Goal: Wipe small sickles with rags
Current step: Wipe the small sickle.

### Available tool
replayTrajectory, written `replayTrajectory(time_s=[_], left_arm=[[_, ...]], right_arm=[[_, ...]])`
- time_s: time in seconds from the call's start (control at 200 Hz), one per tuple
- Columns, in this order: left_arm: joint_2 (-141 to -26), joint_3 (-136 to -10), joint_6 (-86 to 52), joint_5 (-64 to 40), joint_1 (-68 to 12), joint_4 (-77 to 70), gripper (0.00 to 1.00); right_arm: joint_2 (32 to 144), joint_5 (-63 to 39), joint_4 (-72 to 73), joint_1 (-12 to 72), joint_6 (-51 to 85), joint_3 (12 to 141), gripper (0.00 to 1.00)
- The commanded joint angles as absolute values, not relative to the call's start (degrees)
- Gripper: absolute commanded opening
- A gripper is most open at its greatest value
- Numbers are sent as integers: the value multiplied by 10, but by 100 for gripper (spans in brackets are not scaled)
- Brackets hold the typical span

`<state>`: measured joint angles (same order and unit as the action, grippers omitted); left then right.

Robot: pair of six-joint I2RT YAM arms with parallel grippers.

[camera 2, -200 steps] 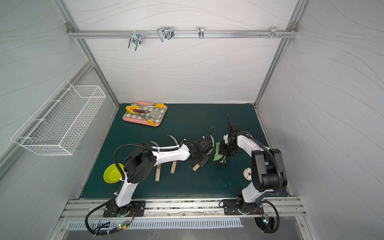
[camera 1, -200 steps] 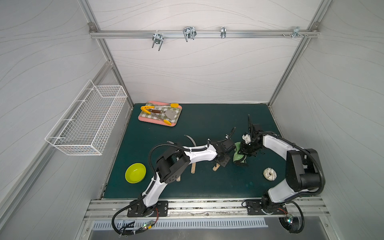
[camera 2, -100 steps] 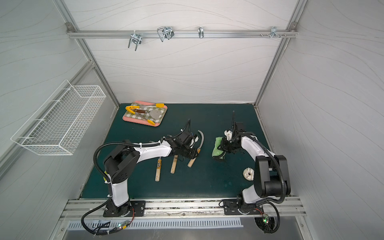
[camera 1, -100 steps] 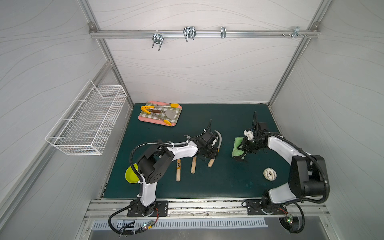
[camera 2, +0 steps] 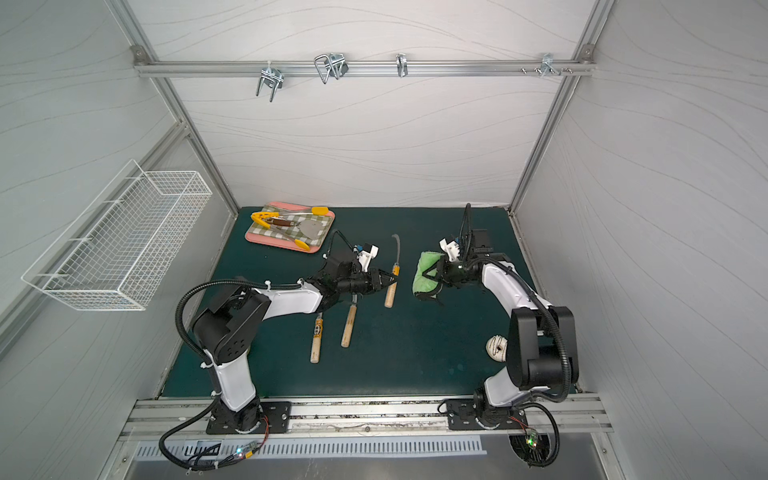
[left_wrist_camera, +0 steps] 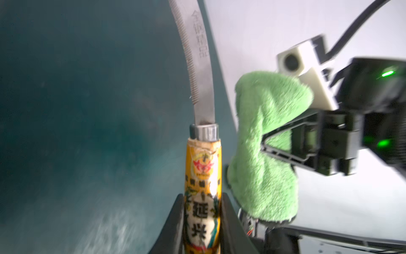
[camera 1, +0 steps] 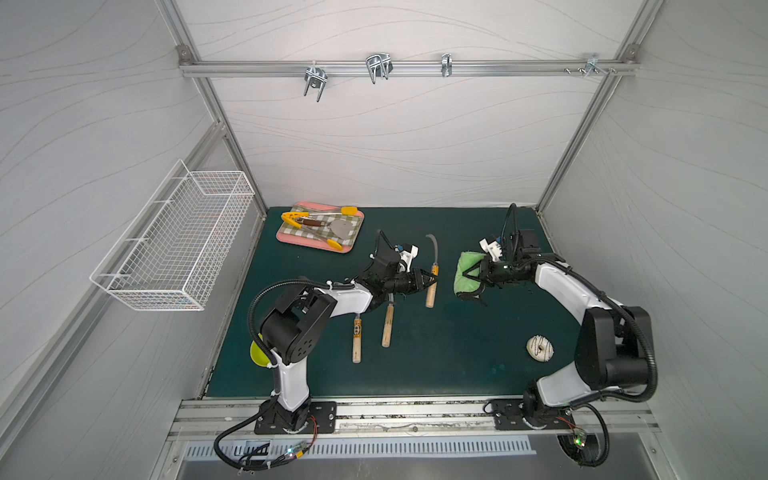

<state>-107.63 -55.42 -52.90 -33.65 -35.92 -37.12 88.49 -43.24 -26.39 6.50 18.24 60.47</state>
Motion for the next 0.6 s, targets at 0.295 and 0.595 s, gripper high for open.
replayTrajectory(time_s=[0.295, 0.595], left_arm=[[-1158, -532, -745, -349, -350, -742, 0], [-1148, -518, -737, -367, -351, -743, 0]], right_arm=[[957, -563, -175, 64, 197, 676, 17], [997, -569, -230, 96, 149, 727, 17]])
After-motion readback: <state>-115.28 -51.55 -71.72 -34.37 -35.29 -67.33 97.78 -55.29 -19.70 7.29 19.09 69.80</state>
